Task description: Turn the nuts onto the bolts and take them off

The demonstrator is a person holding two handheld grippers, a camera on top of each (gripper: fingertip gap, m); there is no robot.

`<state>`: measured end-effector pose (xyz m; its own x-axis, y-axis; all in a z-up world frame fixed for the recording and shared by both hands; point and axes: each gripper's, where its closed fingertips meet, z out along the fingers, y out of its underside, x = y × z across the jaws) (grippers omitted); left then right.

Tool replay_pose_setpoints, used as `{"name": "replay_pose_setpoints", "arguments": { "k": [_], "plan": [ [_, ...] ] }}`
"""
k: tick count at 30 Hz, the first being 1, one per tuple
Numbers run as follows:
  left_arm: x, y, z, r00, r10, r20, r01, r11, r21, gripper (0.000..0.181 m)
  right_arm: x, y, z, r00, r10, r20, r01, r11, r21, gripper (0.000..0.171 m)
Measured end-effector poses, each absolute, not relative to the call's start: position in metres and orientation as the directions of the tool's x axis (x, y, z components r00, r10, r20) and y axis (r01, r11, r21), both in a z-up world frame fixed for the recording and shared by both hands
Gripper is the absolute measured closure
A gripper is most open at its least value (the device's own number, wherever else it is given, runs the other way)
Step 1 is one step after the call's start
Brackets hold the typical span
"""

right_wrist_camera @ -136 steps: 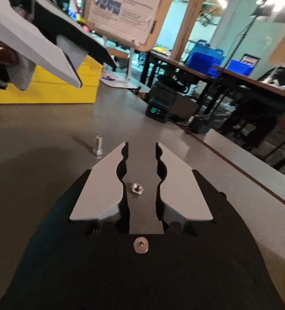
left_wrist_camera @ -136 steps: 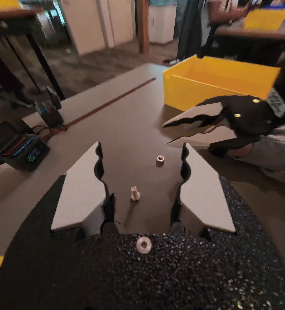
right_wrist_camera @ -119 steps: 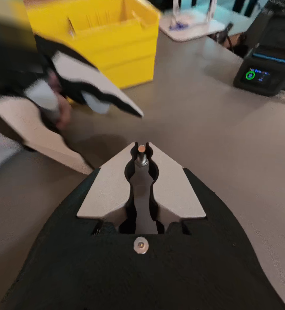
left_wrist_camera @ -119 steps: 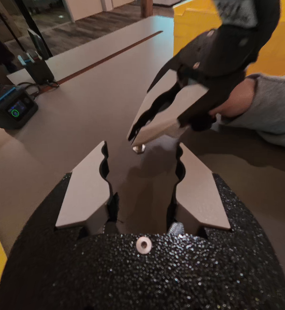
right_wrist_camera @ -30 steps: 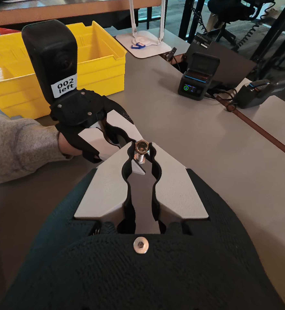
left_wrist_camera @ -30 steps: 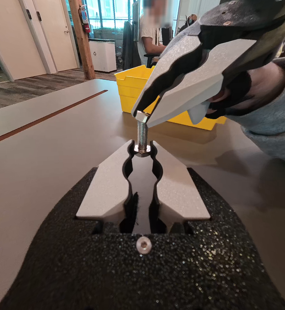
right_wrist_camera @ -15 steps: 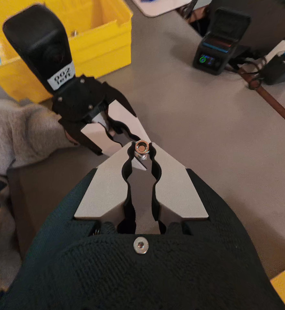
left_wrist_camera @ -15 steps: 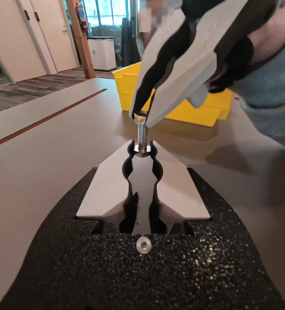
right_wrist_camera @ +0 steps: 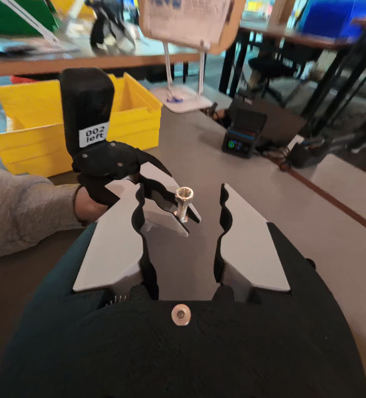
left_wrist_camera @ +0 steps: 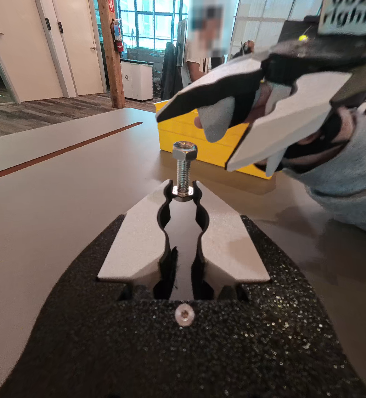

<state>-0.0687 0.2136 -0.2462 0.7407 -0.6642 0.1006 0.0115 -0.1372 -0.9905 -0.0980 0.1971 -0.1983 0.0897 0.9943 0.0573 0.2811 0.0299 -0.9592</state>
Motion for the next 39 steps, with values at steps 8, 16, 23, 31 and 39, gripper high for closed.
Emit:
{"name": "replay_pose_setpoints", "arguments": {
  "k": [8, 16, 23, 31, 39],
  "plan": [
    [-0.066, 0.213, -0.249, 0.723, -0.681, 0.118, 0.009, -0.162, -0.987, 0.165, -0.107, 0.176, -0.215, -0.080, 0.996, 0.044, 0.161, 0.057, -0.985, 0.095],
    [-0.061, 0.215, -0.254, 0.714, -0.694, 0.096, -0.037, -0.174, -0.984, 0.165, -0.107, 0.183, -0.210, -0.087, 0.996, -0.003, 0.106, 0.006, -0.994, 0.091],
    [-0.063, 0.212, -0.247, 0.707, -0.698, 0.110, 0.009, -0.147, -0.989, 0.165, -0.102, 0.186, -0.209, -0.072, 0.997, -0.015, 0.073, -0.010, -0.997, 0.093],
    [-0.057, 0.209, -0.249, 0.695, -0.716, 0.070, -0.034, -0.130, -0.991, 0.165, -0.099, 0.189, -0.203, -0.099, 0.990, -0.097, 0.041, -0.094, -0.995, 0.122],
    [-0.050, 0.200, -0.246, 0.648, -0.761, 0.014, -0.068, -0.076, -0.995, 0.165, -0.094, 0.183, -0.204, -0.165, 0.985, -0.052, 0.048, -0.045, -0.998, 0.154]
  ]
}}
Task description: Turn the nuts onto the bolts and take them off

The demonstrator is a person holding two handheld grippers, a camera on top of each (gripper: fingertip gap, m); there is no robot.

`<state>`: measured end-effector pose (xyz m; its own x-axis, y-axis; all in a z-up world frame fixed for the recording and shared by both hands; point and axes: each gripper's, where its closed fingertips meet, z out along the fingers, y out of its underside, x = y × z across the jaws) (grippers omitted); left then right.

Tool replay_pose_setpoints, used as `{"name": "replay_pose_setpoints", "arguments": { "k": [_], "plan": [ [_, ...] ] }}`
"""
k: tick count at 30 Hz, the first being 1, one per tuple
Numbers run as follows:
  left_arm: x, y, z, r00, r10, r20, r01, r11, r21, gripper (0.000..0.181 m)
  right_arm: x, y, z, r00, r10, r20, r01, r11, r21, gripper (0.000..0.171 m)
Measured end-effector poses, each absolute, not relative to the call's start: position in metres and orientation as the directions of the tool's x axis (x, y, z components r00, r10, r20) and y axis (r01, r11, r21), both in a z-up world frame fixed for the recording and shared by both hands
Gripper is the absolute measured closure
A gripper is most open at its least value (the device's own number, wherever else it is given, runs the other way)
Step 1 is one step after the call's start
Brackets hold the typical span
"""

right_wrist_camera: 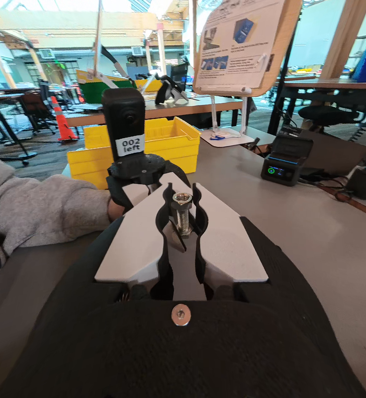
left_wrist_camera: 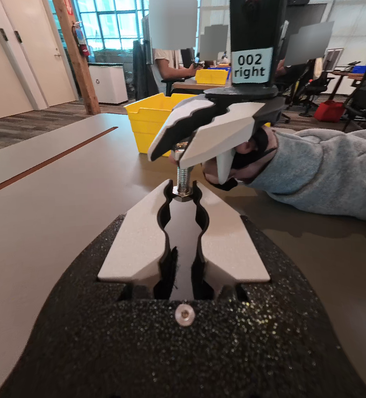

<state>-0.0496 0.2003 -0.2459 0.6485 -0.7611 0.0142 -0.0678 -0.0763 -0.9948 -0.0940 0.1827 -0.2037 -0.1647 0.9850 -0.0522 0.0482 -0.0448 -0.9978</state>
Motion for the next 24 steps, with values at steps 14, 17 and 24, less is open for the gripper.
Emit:
{"name": "replay_pose_setpoints", "arguments": {
  "k": [14, 17, 24],
  "plan": [
    [-0.024, 0.157, -0.224, 0.332, -0.933, 0.141, 0.093, -0.116, -0.989, 0.165, -0.072, 0.144, -0.179, -0.466, 0.884, -0.046, -0.162, -0.137, -0.977, 0.154],
    [-0.031, 0.176, -0.227, 0.481, -0.867, 0.134, 0.086, -0.106, -0.991, 0.165, -0.079, 0.163, -0.182, -0.309, 0.950, -0.036, -0.191, -0.099, -0.977, 0.155],
    [-0.048, 0.201, -0.236, 0.706, -0.706, 0.056, 0.008, -0.071, -0.997, 0.165, -0.091, 0.188, -0.190, 0.046, 0.997, 0.056, -0.162, 0.063, -0.985, 0.154]
  ]
}}
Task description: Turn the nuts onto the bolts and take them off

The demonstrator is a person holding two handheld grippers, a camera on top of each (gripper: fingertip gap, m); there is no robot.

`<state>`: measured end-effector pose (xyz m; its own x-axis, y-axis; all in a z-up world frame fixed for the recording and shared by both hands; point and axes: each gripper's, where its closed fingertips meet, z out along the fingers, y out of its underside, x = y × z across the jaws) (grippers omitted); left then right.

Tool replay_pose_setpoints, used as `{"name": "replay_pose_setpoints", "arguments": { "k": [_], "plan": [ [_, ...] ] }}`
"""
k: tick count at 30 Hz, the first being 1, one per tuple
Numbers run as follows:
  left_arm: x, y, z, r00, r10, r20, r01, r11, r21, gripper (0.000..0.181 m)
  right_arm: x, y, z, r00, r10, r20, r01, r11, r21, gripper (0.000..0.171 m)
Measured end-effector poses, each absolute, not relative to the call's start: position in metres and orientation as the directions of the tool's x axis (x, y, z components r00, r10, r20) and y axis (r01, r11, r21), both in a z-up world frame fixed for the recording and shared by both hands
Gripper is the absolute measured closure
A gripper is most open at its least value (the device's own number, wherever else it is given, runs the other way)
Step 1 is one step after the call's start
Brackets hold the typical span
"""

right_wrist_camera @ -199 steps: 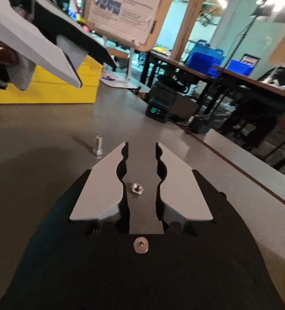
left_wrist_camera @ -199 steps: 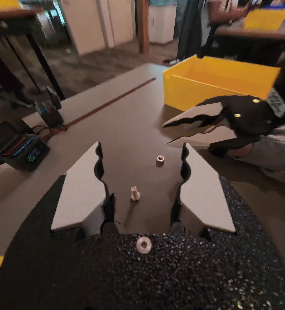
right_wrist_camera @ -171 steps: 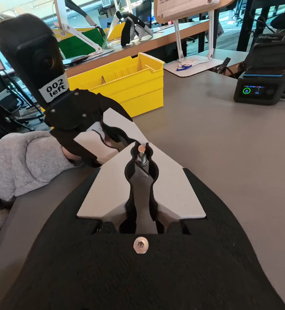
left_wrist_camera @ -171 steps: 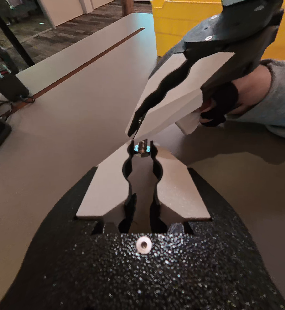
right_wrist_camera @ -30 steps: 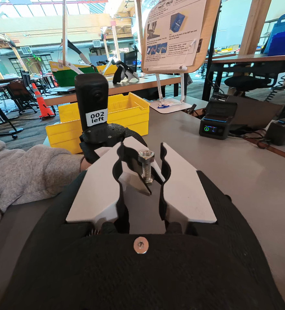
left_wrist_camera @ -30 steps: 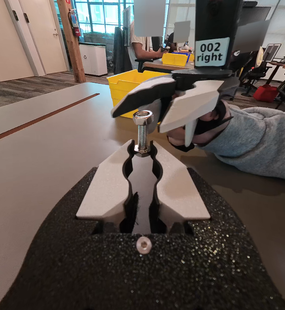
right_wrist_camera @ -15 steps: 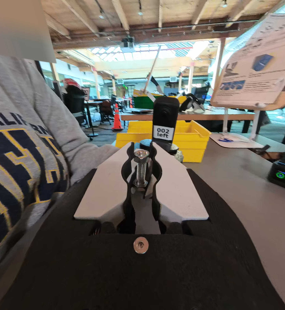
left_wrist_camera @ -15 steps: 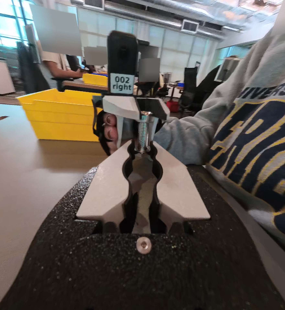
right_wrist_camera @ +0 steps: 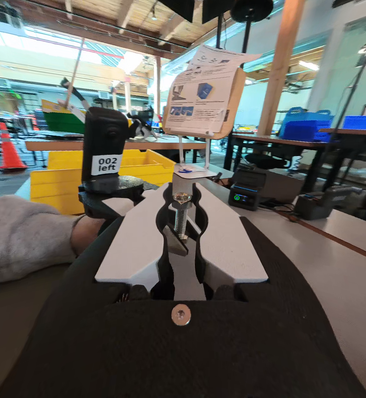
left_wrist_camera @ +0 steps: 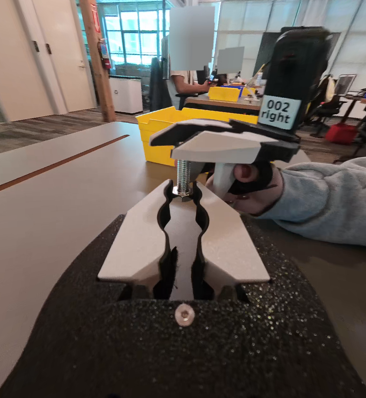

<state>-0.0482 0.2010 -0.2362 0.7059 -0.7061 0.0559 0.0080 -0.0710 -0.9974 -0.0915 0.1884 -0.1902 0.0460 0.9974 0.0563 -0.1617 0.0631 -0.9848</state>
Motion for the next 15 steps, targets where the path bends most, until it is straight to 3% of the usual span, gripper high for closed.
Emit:
{"name": "replay_pose_setpoints", "arguments": {
  "k": [10, 13, 15],
  "plan": [
    [-0.053, 0.206, -0.242, 0.725, -0.686, 0.067, 0.000, -0.097, -0.995, 0.165, -0.094, 0.197, -0.196, 0.150, 0.989, 0.010, -0.141, 0.031, -0.990, 0.154],
    [-0.060, 0.208, -0.241, 0.733, -0.671, 0.111, 0.041, -0.119, -0.992, 0.165, -0.095, 0.193, -0.197, 0.101, 0.995, 0.003, -0.123, 0.015, -0.992, 0.123],
    [-0.065, 0.209, -0.241, 0.734, -0.669, 0.120, 0.050, -0.123, -0.991, 0.165, -0.097, 0.190, -0.199, 0.057, 0.998, -0.008, -0.093, -0.003, -0.996, 0.113]
  ]
}}
